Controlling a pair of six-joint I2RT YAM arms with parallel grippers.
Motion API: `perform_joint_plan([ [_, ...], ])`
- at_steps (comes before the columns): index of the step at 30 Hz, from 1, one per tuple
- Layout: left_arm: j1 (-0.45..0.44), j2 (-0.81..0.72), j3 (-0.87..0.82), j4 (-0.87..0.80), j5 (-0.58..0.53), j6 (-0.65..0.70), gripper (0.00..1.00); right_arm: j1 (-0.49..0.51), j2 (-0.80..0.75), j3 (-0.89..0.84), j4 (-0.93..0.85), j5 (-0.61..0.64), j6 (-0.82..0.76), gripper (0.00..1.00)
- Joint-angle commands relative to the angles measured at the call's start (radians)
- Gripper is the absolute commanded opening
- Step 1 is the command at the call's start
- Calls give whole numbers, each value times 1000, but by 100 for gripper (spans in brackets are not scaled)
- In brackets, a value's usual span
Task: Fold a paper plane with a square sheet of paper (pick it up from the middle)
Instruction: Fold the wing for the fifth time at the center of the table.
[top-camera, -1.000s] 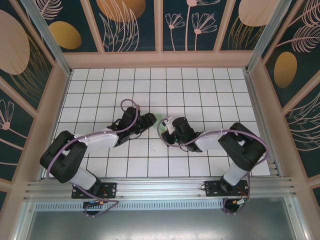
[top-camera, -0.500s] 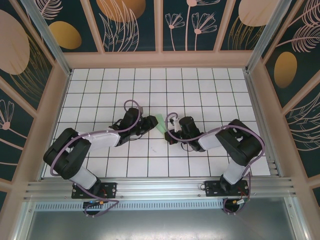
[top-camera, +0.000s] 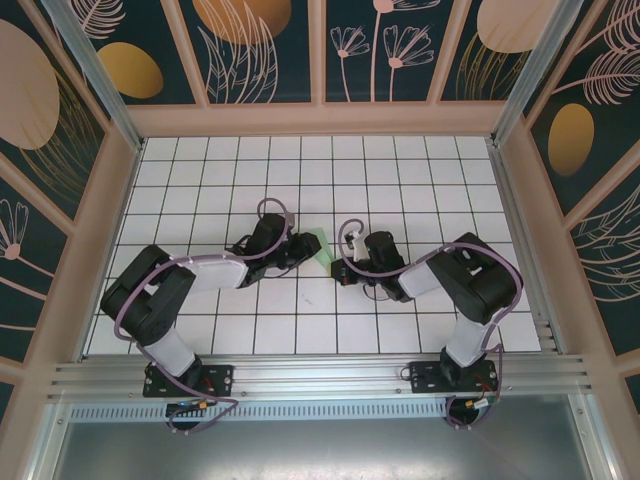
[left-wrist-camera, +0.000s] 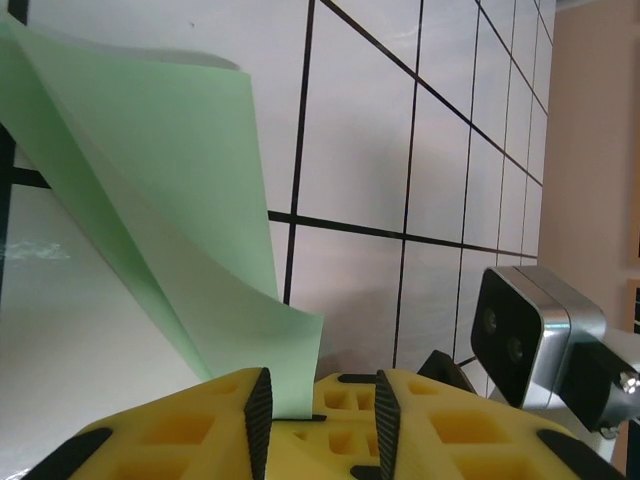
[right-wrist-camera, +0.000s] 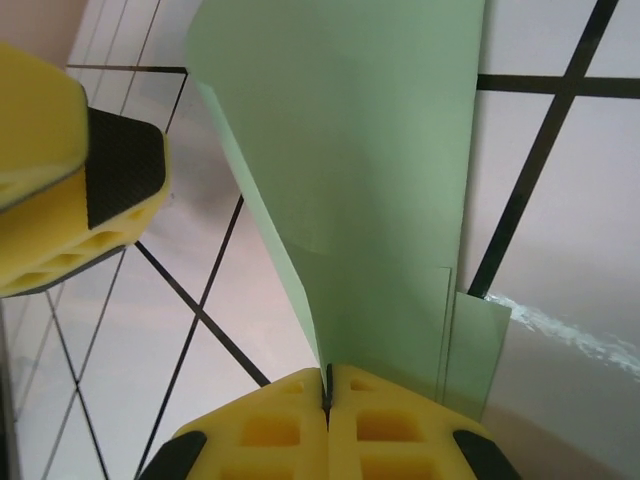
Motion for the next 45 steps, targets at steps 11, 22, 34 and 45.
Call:
perform_joint_plan([
  [11, 2, 116, 85, 48, 72, 18, 33, -61, 104, 31, -4, -149, 154, 3],
  [22, 1, 198, 125, 86, 73, 16, 33, -63, 110, 52, -60, -139, 157, 4],
  [34, 1, 243, 116, 74, 46, 43, 31, -61, 1, 88, -224, -84, 130, 20],
  [45, 1, 250, 118, 60, 44, 64, 31, -55, -73, 101, -358, -22, 78, 25],
])
